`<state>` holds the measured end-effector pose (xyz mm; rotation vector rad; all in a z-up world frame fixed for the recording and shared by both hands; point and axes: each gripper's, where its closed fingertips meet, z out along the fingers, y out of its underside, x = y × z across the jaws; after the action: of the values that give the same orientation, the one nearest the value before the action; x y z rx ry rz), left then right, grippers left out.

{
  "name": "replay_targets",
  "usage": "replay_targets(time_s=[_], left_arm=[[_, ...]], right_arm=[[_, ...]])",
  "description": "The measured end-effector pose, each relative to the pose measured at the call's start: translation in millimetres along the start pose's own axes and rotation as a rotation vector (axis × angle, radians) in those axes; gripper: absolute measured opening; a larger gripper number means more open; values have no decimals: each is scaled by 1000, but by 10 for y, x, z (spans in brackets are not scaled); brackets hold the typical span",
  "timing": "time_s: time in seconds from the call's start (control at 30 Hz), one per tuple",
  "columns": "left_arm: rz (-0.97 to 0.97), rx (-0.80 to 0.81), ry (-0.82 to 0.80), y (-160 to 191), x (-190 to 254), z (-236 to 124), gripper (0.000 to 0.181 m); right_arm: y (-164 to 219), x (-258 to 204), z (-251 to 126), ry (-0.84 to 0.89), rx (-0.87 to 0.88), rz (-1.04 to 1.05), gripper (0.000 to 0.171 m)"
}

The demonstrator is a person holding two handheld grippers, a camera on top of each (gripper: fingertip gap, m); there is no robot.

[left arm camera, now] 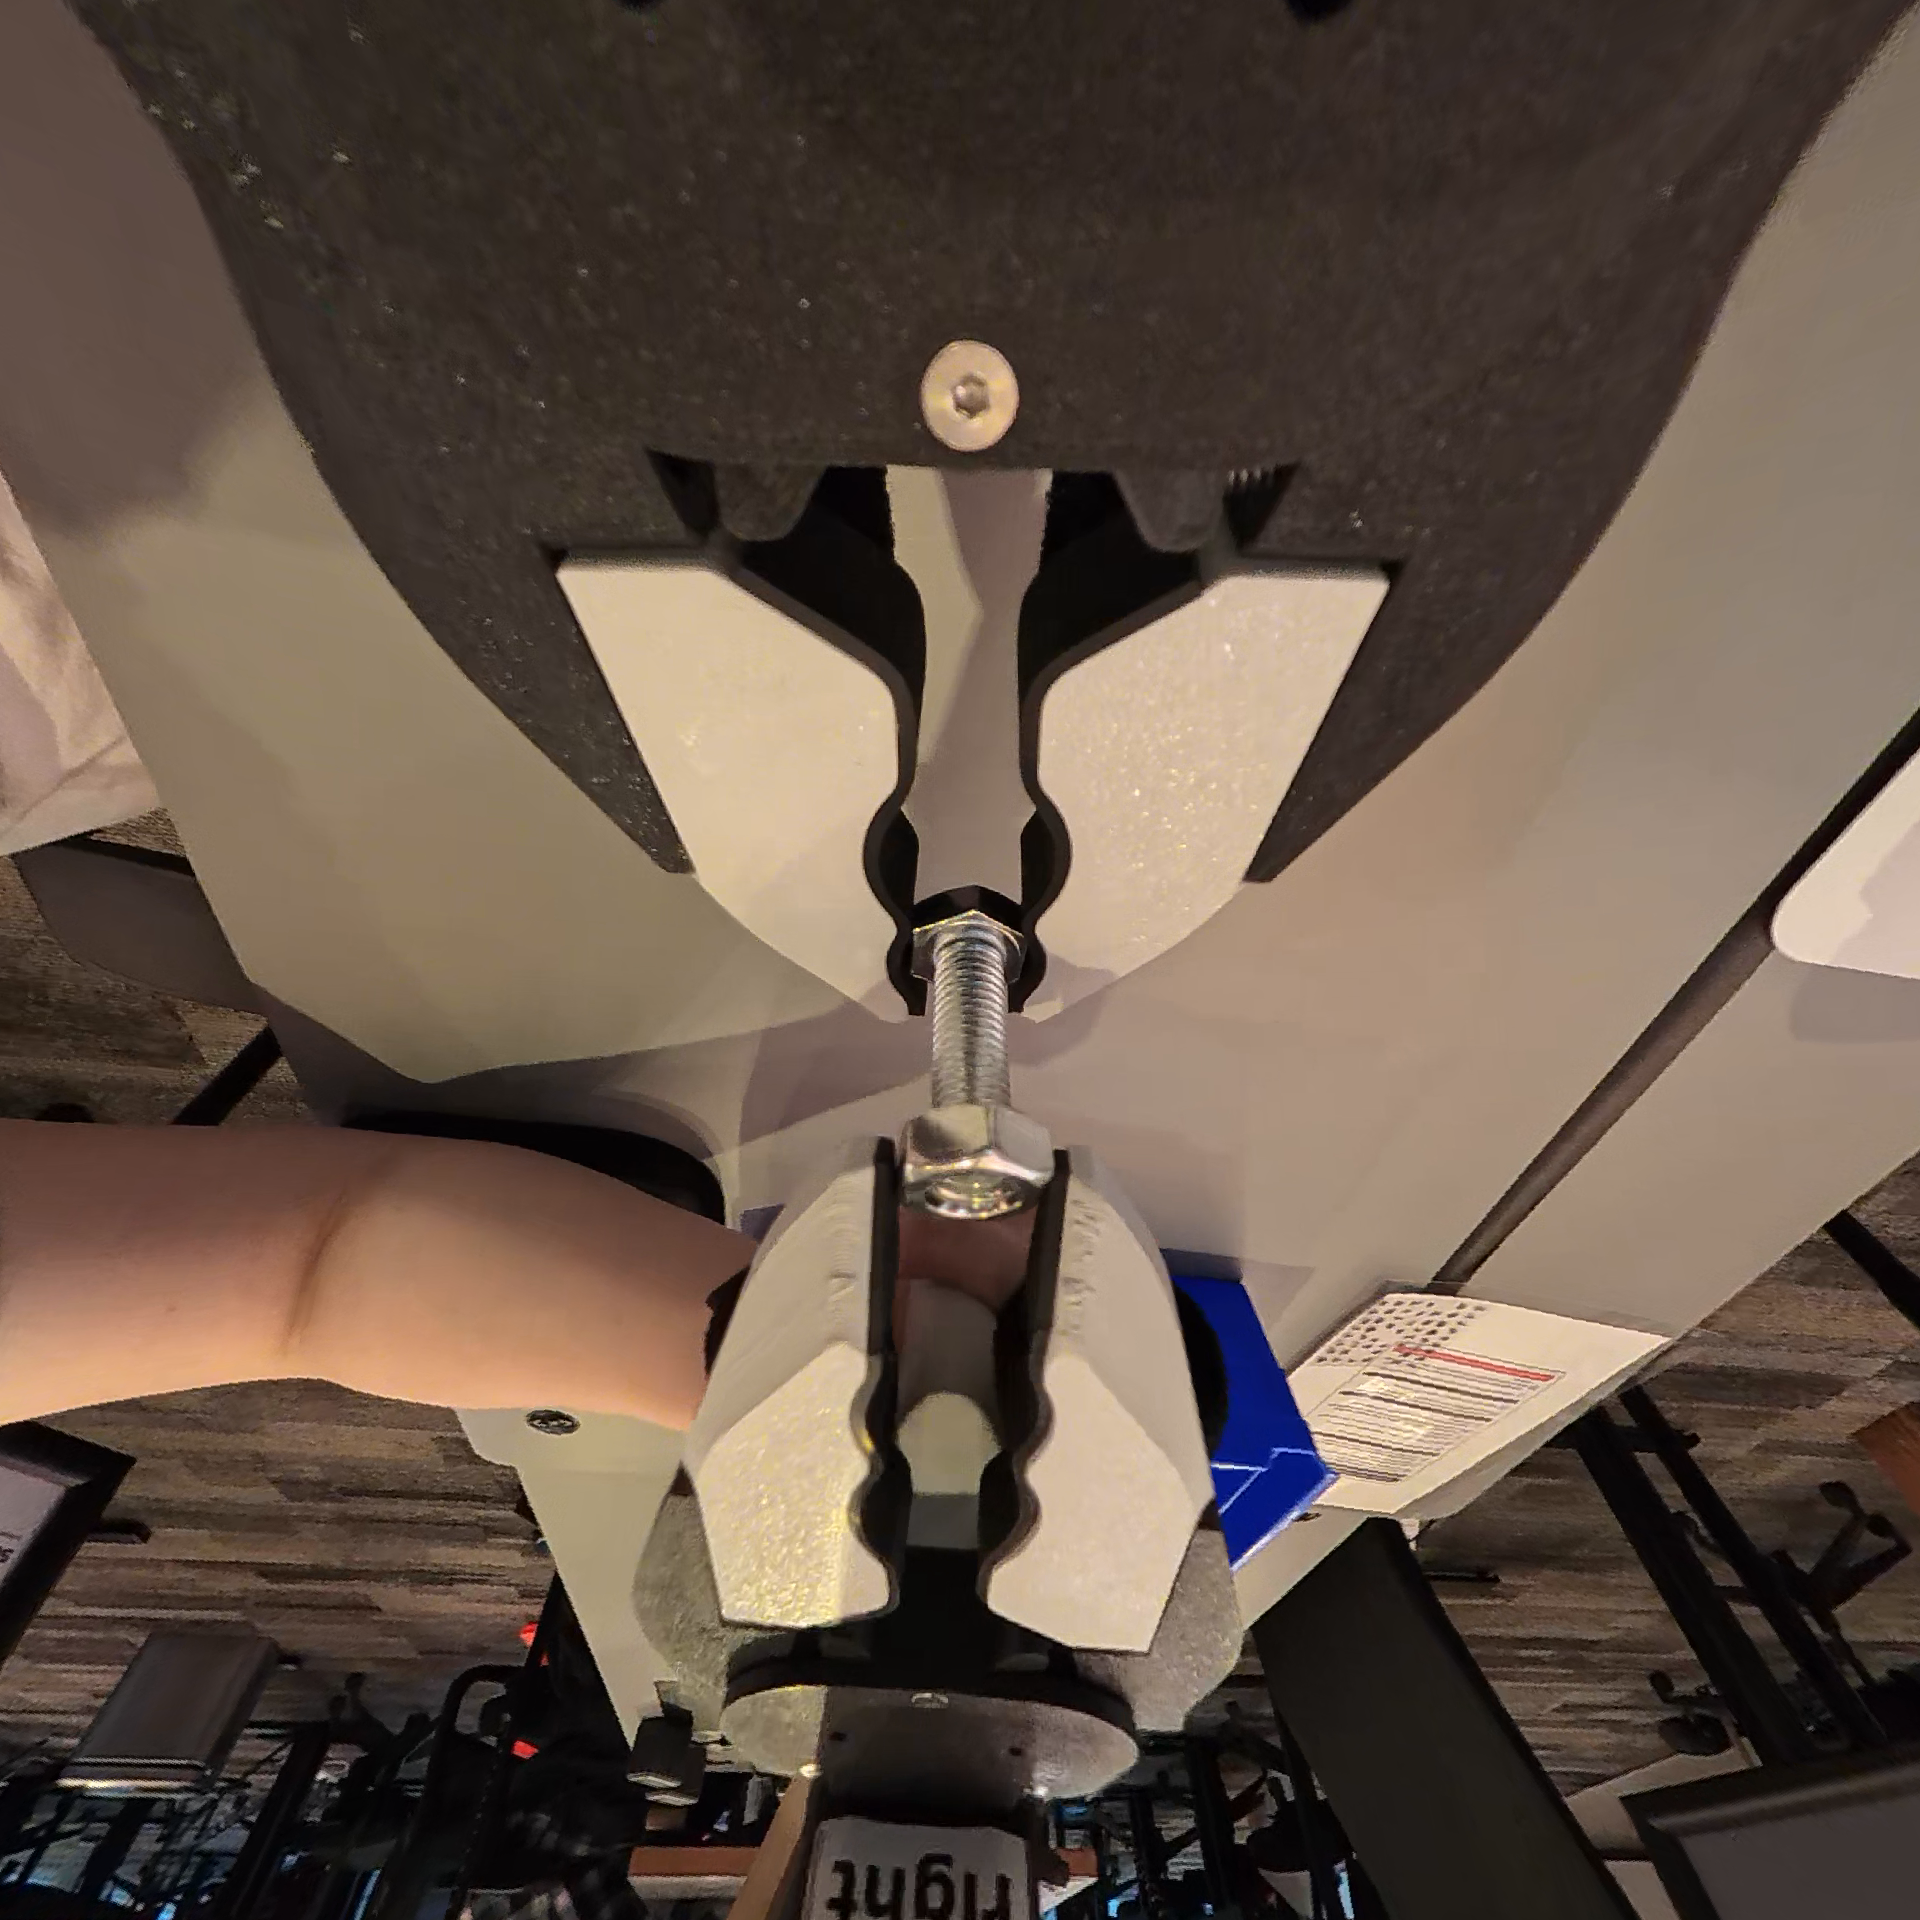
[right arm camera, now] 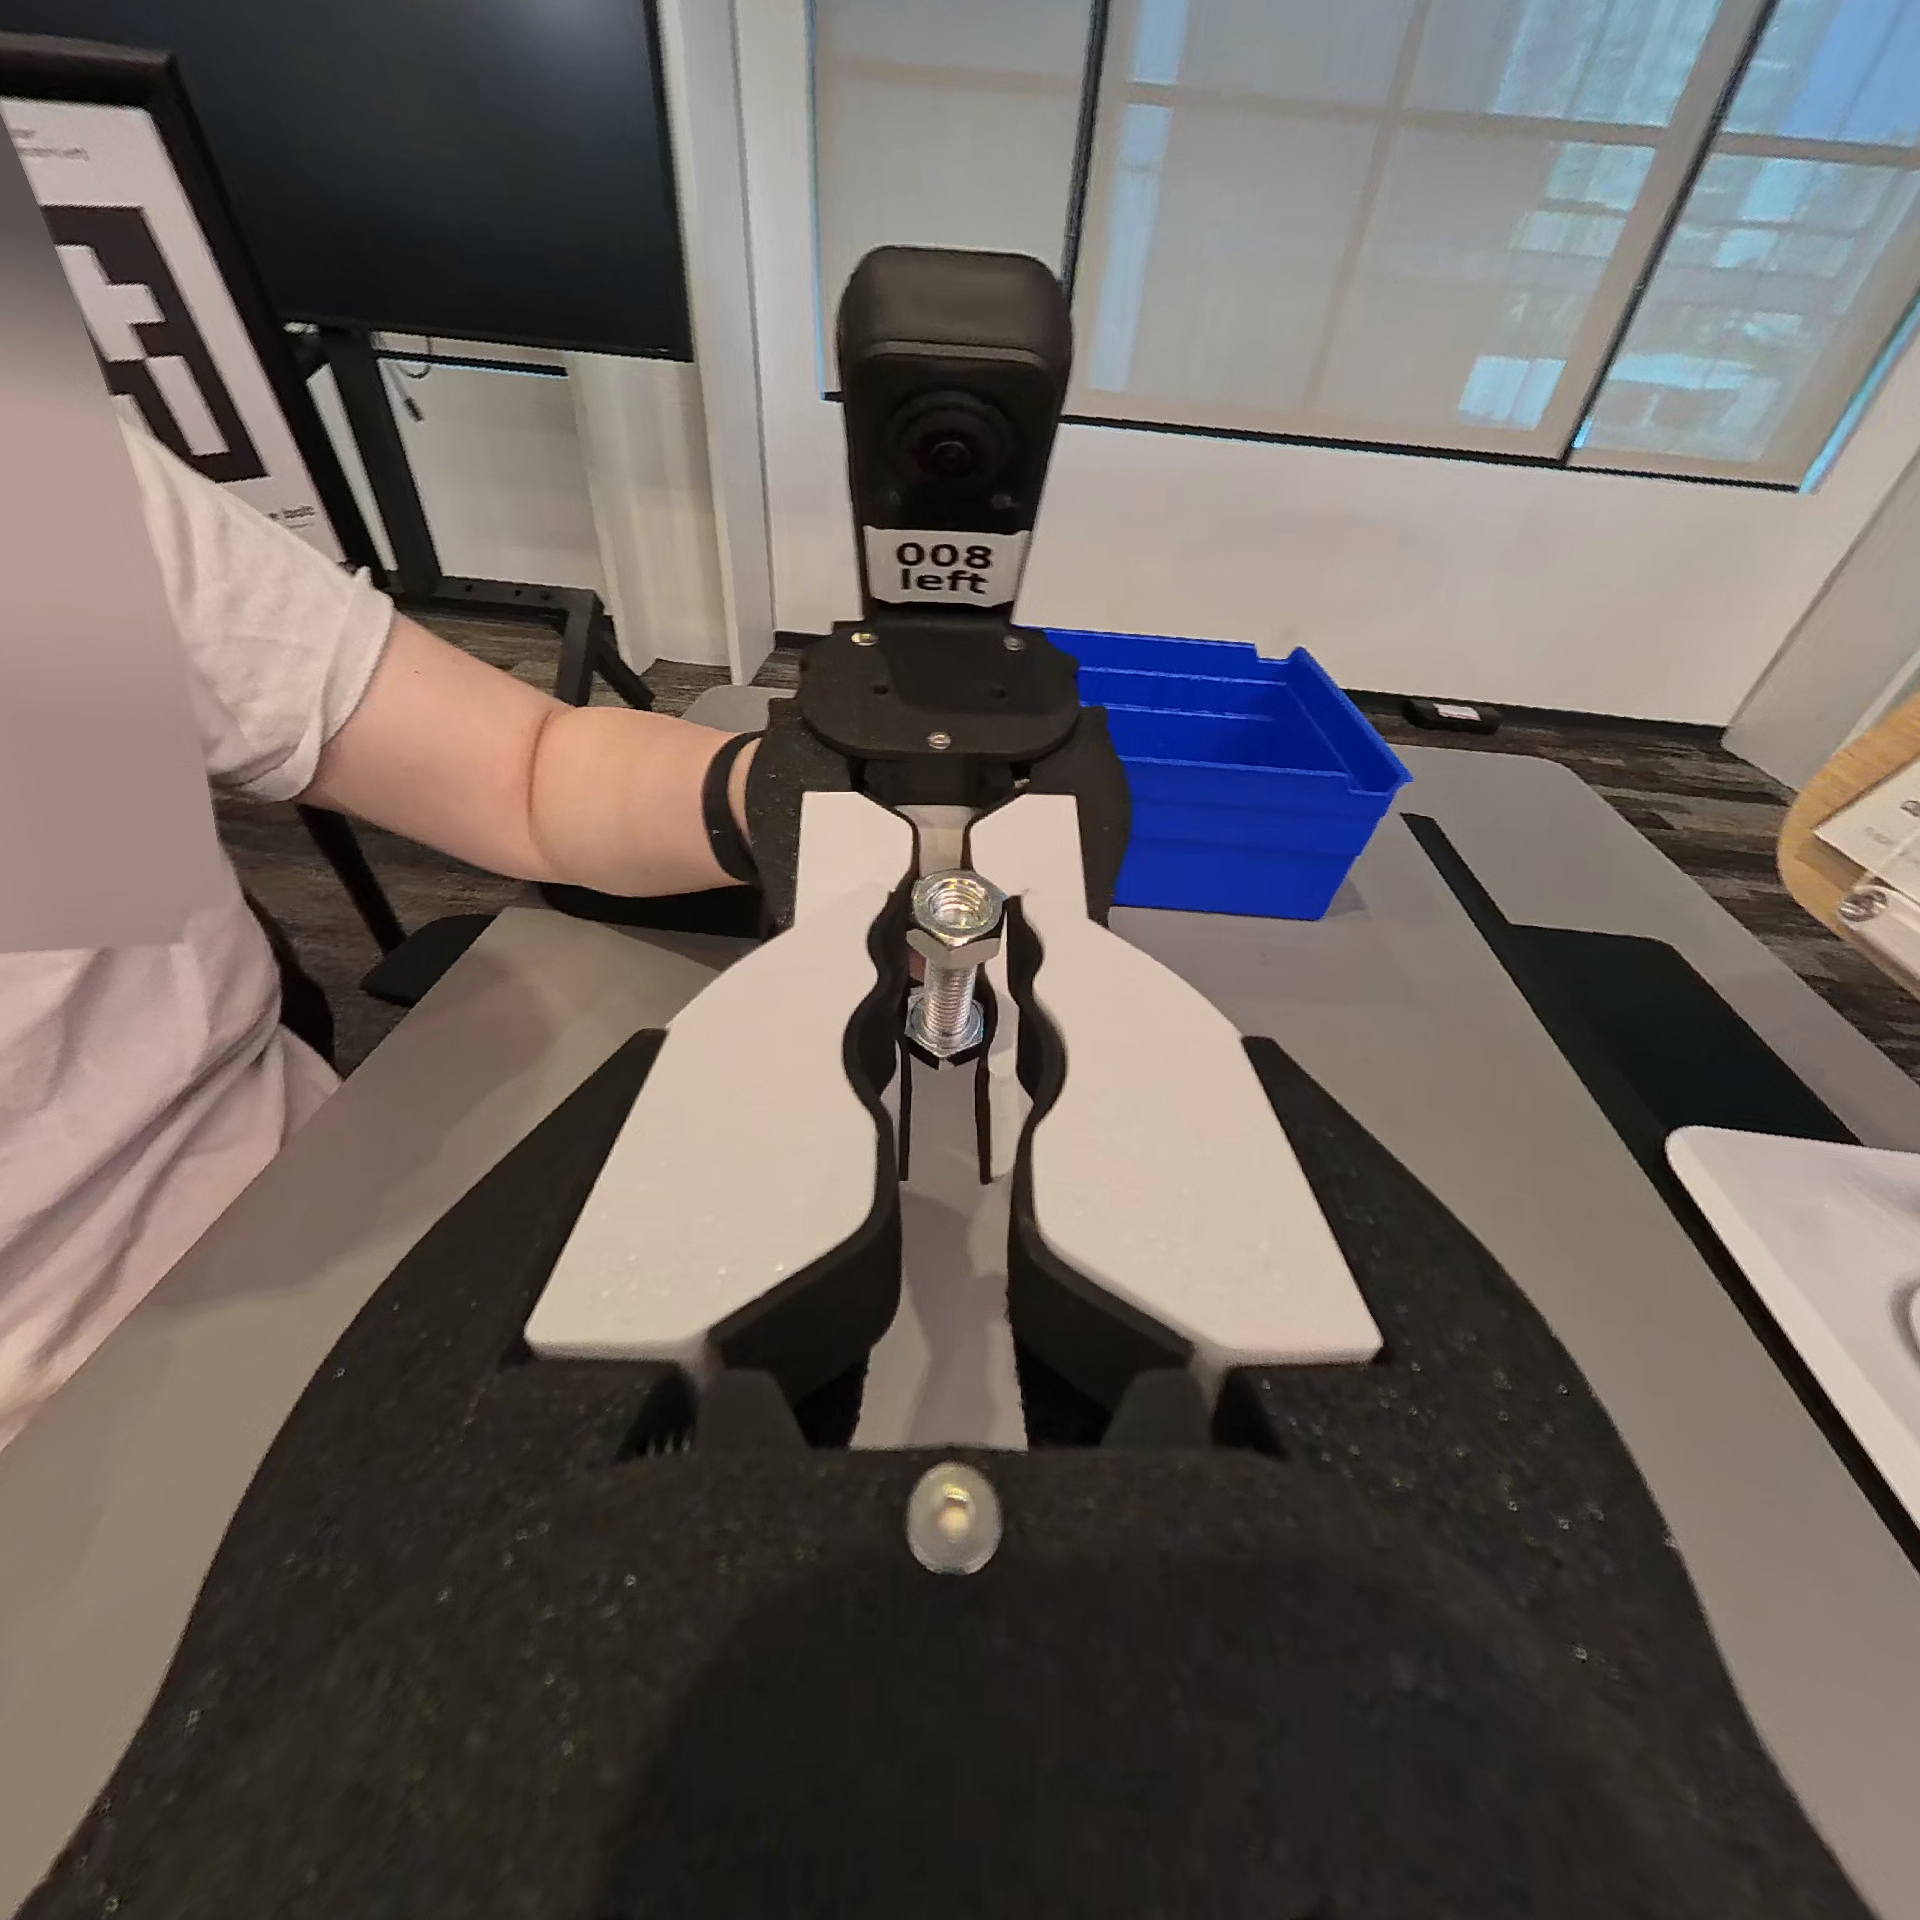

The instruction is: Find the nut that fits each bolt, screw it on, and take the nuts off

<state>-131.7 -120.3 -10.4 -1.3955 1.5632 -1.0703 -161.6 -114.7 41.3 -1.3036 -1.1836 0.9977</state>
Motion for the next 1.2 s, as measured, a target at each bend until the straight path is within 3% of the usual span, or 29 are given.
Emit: replay_targets(time_s=[0.53, 0.87, 1.2], left_arm=[[-108, -125, -320, 288, -553, -101, 14], [-136, -205, -425, 480, -693, -96, 14], [-149, -202, -416, 493, -686, -76, 14]], right_arm=[[227, 486, 177, 362, -44, 258, 17], [408, 609, 212, 615, -71, 384, 17], [429, 611, 212, 621, -80, 406, 18]])
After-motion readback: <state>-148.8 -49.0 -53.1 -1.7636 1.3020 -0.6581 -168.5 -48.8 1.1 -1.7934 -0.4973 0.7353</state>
